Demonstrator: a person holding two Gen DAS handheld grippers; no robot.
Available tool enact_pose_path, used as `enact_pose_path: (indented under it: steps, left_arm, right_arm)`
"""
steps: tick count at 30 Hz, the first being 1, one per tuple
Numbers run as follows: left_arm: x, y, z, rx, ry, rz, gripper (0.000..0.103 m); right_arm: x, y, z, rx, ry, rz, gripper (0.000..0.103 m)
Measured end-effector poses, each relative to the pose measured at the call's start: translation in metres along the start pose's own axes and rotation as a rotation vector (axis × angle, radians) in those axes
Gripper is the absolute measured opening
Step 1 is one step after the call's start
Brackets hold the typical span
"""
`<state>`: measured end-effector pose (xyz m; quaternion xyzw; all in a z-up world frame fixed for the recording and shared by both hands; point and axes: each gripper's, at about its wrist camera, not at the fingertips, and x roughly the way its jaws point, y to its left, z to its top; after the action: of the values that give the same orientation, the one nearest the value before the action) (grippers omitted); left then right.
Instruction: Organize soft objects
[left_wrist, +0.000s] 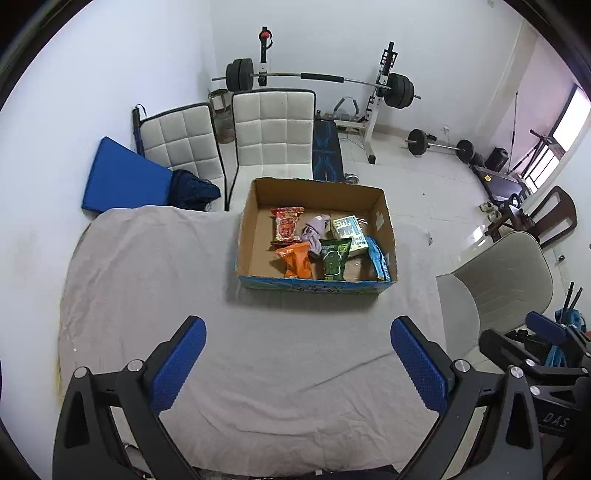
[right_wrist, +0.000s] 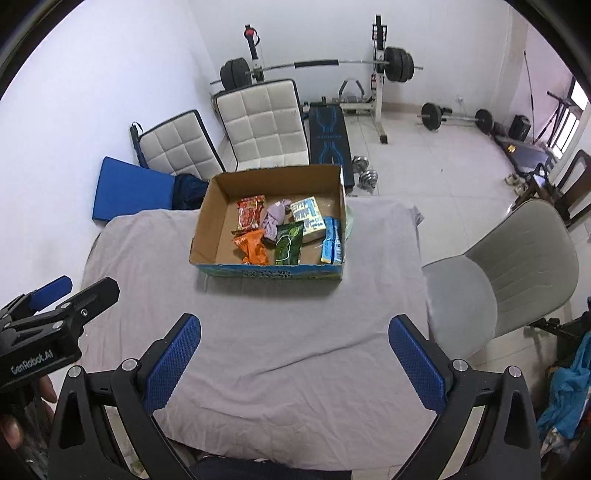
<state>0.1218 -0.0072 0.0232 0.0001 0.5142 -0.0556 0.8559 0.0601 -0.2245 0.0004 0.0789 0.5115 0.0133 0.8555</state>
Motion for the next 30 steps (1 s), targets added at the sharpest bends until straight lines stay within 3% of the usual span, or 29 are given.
enact_pose_path:
  steps: [14,24,30]
  left_arm:
    - [-0.037,-0.001,-0.012,-0.011,-0.083,0.024,0.103]
    - [-0.026,0.003,0.004,-0.025,-0.138,0.076,0.103]
    - [-0.013,0.000,0.010,-0.010,-0.131,0.083,0.103]
  right_arm:
    - [-0.048,0.000,-0.006,-0.015,-0.092,-0.049,0.103]
    - [-0.035,-0.005,0.018,0.002,-0.138,-0.096,0.103]
    - [-0.023,-0.008,0.029,0.007,-0.132,-0.100,0.103]
